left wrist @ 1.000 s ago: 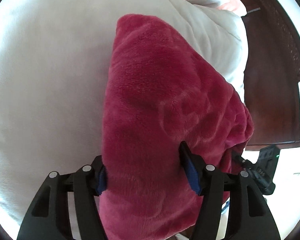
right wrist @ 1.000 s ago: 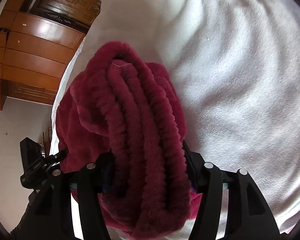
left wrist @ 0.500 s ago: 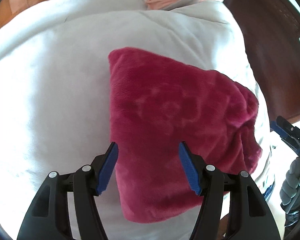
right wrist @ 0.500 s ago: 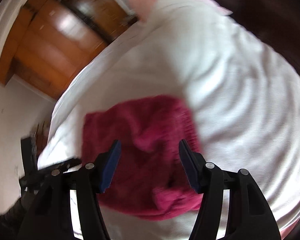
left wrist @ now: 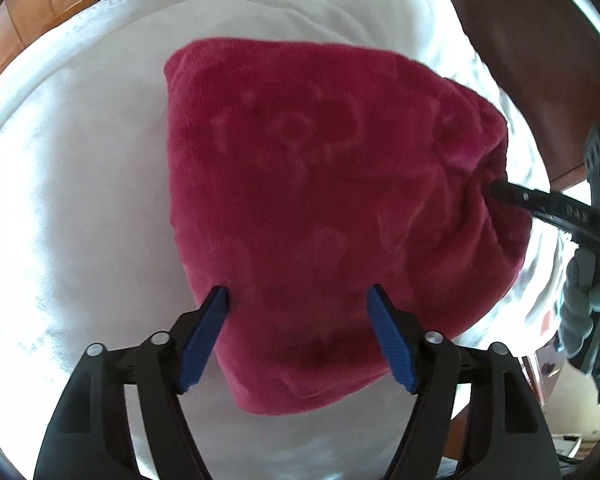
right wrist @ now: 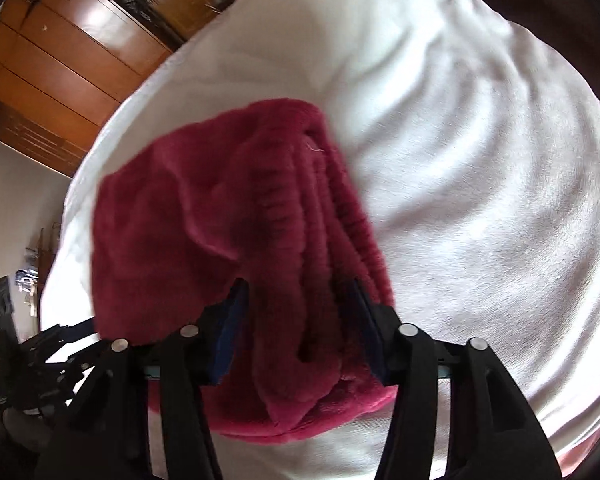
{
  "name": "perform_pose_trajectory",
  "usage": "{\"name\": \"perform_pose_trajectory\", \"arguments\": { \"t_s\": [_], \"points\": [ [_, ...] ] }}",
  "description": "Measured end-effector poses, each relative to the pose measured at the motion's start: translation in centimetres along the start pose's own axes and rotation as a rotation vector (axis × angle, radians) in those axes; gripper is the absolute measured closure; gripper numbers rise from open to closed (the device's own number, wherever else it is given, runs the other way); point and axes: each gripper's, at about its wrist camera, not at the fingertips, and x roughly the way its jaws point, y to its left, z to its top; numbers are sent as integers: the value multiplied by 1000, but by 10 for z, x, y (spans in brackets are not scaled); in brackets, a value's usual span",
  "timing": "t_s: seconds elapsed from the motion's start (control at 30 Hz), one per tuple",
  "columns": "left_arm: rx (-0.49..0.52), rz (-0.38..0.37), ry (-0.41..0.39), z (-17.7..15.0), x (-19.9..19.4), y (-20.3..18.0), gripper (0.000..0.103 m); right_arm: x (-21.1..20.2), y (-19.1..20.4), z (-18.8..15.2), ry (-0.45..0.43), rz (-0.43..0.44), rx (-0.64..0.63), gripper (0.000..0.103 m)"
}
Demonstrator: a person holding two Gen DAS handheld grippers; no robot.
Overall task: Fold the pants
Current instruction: 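Lower the folded bundle onto the bed with the right tool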
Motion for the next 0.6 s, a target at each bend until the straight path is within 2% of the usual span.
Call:
{"name": "perform_pose_trajectory", "arguments": {
  "t_s": [0.07,0.3,0.6],
  "points": [
    [11,14,6,-1,2,-3,30,10,-3,-1,4,-39,-12,56],
    [19,58,9,-3,-2,2,30,43,3,-1,13,-137,-34,57],
    [20,125,7,-14,-10,6,29,73,7,4,42,-168,-34,57]
  ]
}}
